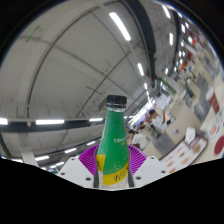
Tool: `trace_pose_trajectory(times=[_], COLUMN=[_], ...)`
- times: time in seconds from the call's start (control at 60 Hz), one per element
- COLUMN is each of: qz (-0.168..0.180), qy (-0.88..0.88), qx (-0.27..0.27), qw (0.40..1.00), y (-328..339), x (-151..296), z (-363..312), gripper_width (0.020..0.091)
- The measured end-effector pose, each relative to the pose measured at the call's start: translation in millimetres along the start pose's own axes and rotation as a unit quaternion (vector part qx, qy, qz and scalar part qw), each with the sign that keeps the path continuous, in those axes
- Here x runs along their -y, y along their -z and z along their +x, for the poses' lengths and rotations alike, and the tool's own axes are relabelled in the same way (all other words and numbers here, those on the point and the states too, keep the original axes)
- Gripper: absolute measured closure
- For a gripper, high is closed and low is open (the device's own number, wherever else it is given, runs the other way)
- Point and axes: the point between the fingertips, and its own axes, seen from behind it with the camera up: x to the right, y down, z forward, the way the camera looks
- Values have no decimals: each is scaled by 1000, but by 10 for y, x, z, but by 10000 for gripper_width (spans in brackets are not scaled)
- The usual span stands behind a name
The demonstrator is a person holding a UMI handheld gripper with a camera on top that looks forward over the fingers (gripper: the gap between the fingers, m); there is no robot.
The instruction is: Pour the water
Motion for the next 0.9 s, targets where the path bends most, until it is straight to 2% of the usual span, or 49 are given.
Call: trace_pose_trajectory(times=[0.067,0.15,0.25,0.283,0.383,0.467,0.6,0.633,0.85,0.9], qz=[22,28,-7,-17,-67,-86,-142,-122,-113,-111], qy=[144,282,350,355,356,377,399,409,406,406], qx=[-20,-70,-155,-175,-215,-234,-250,-242,-248,-246], qw=[989,956,924,918,907,892,870,871,872,873], y=[159,418,613,625,744,751,802,809,852,821], x=[467,869,964,987,756,608,311,374,366,369], z=[153,718,1871,2073,2873,3314,3652,3570,3576,3621], gripper_width=[720,720,719,721,721,720,710,716,718,701])
